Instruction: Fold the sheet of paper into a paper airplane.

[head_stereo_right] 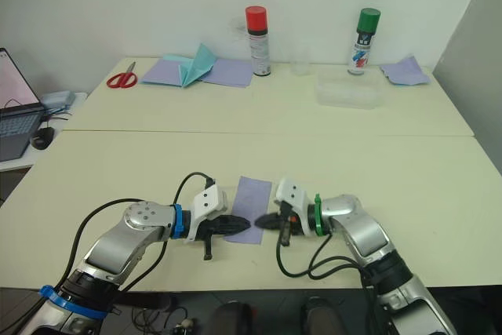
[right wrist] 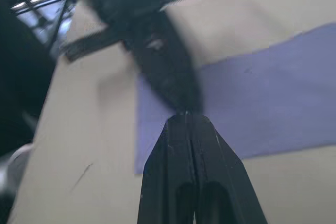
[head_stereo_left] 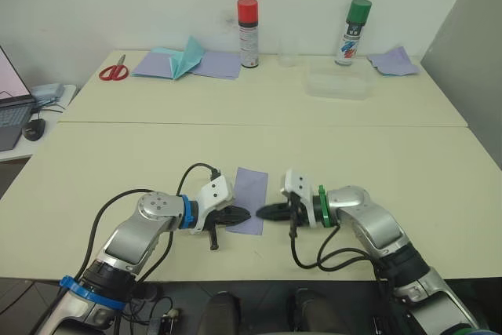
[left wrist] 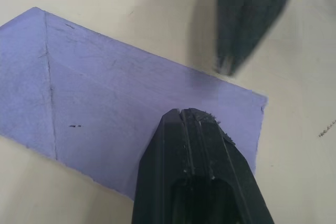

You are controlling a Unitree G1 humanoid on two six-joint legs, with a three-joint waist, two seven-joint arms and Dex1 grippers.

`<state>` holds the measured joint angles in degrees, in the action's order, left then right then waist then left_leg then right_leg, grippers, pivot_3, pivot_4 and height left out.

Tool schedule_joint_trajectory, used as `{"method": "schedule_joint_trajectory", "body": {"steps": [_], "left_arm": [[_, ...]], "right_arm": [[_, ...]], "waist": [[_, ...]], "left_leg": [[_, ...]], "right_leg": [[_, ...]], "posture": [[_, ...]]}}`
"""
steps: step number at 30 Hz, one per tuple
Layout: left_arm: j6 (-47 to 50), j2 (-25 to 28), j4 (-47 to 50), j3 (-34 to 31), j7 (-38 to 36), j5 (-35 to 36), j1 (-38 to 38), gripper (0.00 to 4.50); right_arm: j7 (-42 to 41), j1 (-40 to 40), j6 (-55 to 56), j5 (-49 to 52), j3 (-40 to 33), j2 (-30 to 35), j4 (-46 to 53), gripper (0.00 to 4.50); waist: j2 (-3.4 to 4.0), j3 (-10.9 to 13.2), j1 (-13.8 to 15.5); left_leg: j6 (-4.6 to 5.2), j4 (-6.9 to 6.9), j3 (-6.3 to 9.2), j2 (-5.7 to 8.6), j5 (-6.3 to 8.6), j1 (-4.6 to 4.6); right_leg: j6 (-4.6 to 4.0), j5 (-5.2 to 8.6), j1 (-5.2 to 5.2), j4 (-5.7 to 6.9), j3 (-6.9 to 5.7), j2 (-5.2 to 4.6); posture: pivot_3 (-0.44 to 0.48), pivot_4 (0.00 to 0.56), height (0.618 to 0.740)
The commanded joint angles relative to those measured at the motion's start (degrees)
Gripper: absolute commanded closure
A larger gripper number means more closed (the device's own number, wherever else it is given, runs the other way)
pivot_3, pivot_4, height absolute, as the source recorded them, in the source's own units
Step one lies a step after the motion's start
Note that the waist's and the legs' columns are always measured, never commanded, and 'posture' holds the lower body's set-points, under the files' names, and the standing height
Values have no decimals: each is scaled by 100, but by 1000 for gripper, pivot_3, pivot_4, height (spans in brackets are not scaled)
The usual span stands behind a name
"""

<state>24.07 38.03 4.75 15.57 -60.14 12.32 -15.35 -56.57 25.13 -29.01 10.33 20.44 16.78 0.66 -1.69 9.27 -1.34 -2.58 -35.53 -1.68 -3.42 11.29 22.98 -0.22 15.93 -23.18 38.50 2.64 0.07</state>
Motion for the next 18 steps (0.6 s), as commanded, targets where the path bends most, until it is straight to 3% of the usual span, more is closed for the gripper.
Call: {"method": "schedule_joint_trajectory", "body": {"steps": [1, 8, 18], "left_arm": [[110, -54, -273, 285, 118, -304, 146, 4500], [135, -55, -150, 84, 166, -156, 196, 4500], [822, 113, 487, -1577, 470, 1001, 459, 4500]], "right_arm": [[367, 46, 472, -463, 196, 38, -365, 4476], [711, -55, 791, -1049, 583, 107, -745, 4476], [750, 28, 837, -995, 534, 55, -933, 4476]], "waist": [[0, 0, 9], [4, -11, 5], [-9, -1, -48]], "left_leg": [[0, 0, 0, 2, 0, 2], [2, 23, -11, 2, -1, 2], [3, 53, -13, -19, -2, 3]], "right_leg": [[0, 0, 0, -3, -1, -2], [18, -10, 5, -44, -8, -6], [13, -8, 1, -43, -8, 18]], "posture": [[0, 150, 740], [0, 150, 740], [0, 150, 740]]}}
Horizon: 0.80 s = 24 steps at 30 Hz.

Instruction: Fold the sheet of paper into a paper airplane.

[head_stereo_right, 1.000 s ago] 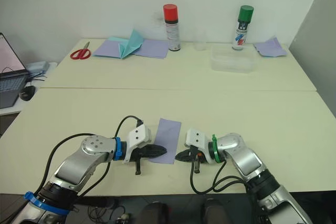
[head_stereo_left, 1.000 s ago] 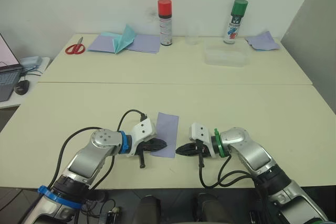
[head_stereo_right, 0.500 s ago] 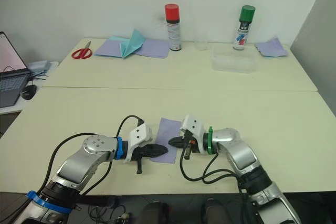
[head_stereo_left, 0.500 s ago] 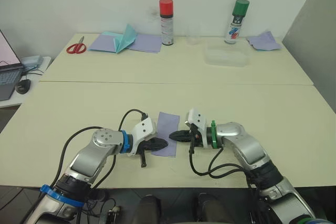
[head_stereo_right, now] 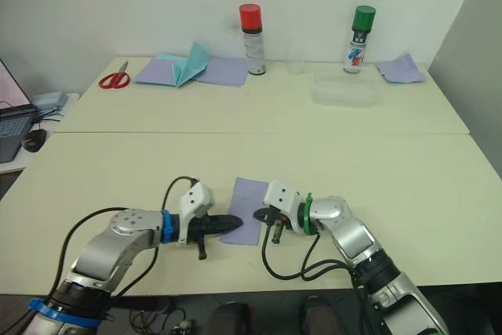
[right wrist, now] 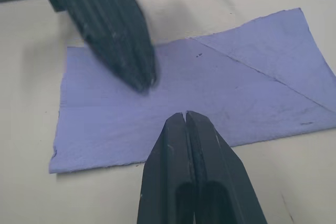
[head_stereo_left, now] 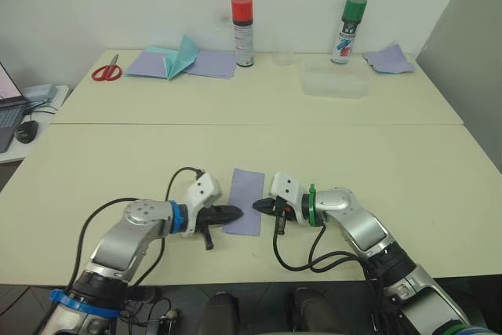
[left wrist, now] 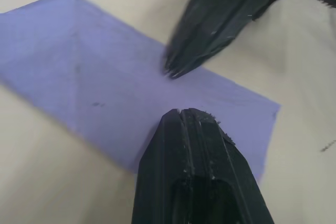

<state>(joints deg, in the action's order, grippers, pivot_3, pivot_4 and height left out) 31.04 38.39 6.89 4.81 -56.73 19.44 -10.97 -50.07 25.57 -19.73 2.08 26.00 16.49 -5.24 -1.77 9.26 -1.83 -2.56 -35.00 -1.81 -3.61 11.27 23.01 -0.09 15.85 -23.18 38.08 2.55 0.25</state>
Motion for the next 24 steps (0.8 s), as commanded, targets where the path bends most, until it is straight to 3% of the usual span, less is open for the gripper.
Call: {"method": "schedule_joint_trajectory", "body": {"steps": [1, 13, 24], "left_arm": [[79, 75, 230, -605, 193, 291, 33, 4500], [-238, -218, -48, -536, 459, 114, 61, 4500], [-221, -120, -151, -389, 473, -66, 43, 4500]], "right_arm": [[97, -1, -73, -165, -30, 81, -376, 4476], [47, 126, -35, -58, -76, -1, -485, 4476], [84, 129, -81, -27, -114, 30, -427, 4476]], "waist": [[-1, 0, 0], [-8, 5, 1], [-9, 5, 1]], "left_leg": [[0, 3, -1, 0, 0, 2], [-1, 10, -5, -4, 0, 3], [-1, 10, -8, -3, 0, 6]], "right_leg": [[2, -1, 2, 0, 0, 6], [-2, 0, 1, 0, 7, 13], [11, -8, 1, 1, 8, 15]], "posture": [[0, 150, 740], [0, 150, 740], [0, 150, 740]]}}
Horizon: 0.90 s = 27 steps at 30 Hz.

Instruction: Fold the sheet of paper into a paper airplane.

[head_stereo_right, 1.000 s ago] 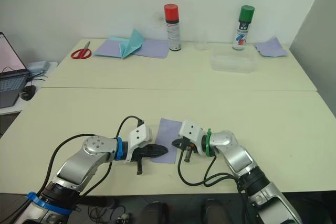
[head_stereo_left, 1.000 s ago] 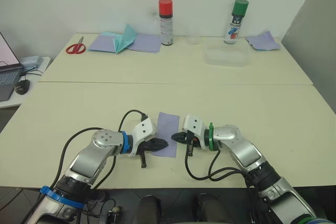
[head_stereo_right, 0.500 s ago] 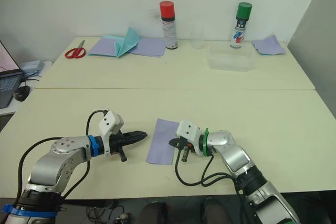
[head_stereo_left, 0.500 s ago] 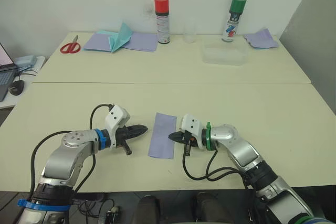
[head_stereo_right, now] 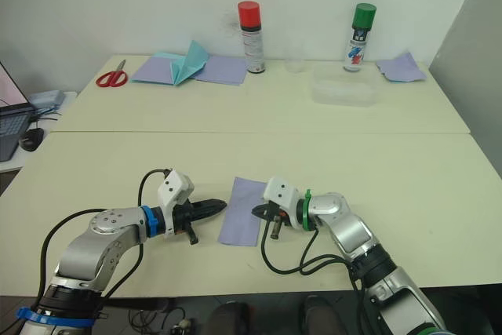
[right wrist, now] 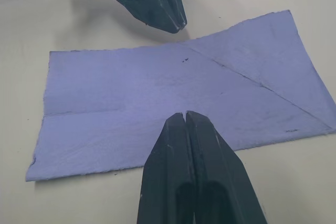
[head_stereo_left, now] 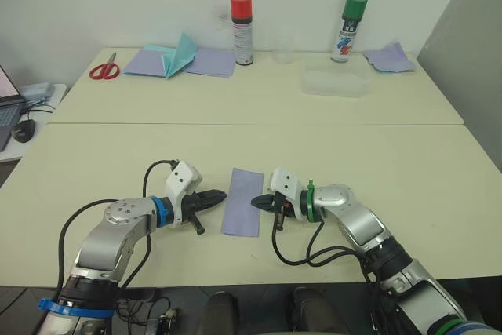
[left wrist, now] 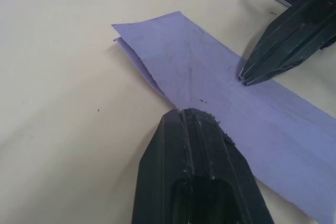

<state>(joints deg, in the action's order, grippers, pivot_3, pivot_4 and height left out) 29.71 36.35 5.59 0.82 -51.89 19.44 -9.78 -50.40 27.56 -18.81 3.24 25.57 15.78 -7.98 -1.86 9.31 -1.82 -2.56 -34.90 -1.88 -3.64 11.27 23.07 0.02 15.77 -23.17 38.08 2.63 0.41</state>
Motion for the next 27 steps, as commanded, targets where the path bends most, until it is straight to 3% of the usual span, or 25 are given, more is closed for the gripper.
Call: {"method": "schedule_joint_trajectory", "body": {"steps": [1, 27], "left_arm": [[-106, 79, -62, 30, -21, -92, -87, 4500], [170, -29, 111, 103, -353, 254, -521, 4500]], "right_arm": [[121, -77, -176, -139, -72, 99, -148, 4476], [152, -140, -215, -149, -80, 134, -114, 4476]], "waist": [[0, 0, 0], [0, 0, 4]], "left_leg": [[0, 0, 0, 0, 0, 0], [0, -1, -5, 4, 0, 8]], "right_leg": [[-1, 0, 0, 0, -1, 0], [12, -7, 0, 0, -6, 12]], "posture": [[0, 150, 740], [0, 150, 740]]}}
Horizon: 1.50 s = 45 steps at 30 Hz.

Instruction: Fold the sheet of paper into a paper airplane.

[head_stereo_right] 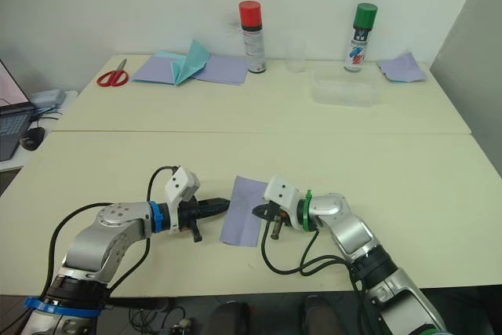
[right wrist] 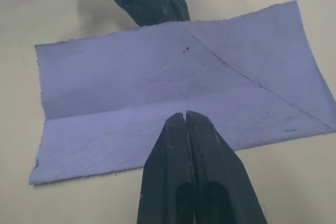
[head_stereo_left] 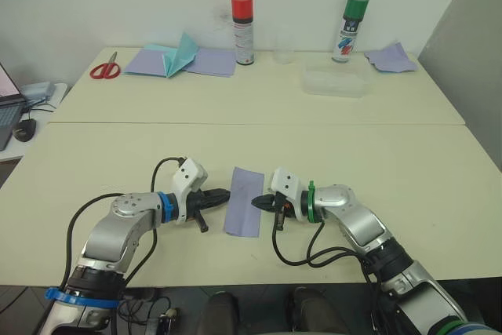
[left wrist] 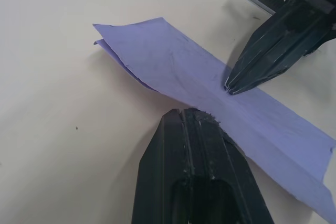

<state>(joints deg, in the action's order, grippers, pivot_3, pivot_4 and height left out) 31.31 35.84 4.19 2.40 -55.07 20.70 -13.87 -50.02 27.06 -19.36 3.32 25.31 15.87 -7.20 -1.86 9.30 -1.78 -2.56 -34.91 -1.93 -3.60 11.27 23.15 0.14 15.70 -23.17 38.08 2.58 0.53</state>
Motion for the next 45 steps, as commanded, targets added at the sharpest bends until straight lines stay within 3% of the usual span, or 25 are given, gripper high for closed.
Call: {"method": "schedule_joint_trajectory", "body": {"steps": [1, 21, 37, 45], "left_arm": [[1, 36, 262, -48, -42, 111, -124, 4500], [74, 314, 462, 58, -149, 40, -155, 4500], [-261, -88, 104, 374, -31, -161, -200, 4500], [-234, -144, 155, 389, -70, -144, -377, 4500]], "right_arm": [[115, -89, -162, -157, -56, 124, -190, 4476], [146, -83, -148, -160, -60, 86, -222, 4476], [168, -66, -167, -140, -106, 56, -208, 4476], [138, -211, -451, 615, -890, 86, 690, 4476]], "waist": [[0, 0, -1], [0, 0, 1], [0, 0, 1], [-1, 3, 11]], "left_leg": [[0, 0, 0, 1, 0, 0], [0, -1, 0, 0, 0, 1], [0, -2, 0, 1, 0, 1], [0, -9, 1, 1, 0, 36]], "right_leg": [[0, 0, 0, 0, 1, 4], [2, -1, 0, 1, 1, 12], [2, -2, 0, 3, 0, 21], [7, -6, -19, 2, -2, 20]], "posture": [[0, 150, 740], [0, 150, 740], [0, 150, 740], [0, 150, 740]]}}
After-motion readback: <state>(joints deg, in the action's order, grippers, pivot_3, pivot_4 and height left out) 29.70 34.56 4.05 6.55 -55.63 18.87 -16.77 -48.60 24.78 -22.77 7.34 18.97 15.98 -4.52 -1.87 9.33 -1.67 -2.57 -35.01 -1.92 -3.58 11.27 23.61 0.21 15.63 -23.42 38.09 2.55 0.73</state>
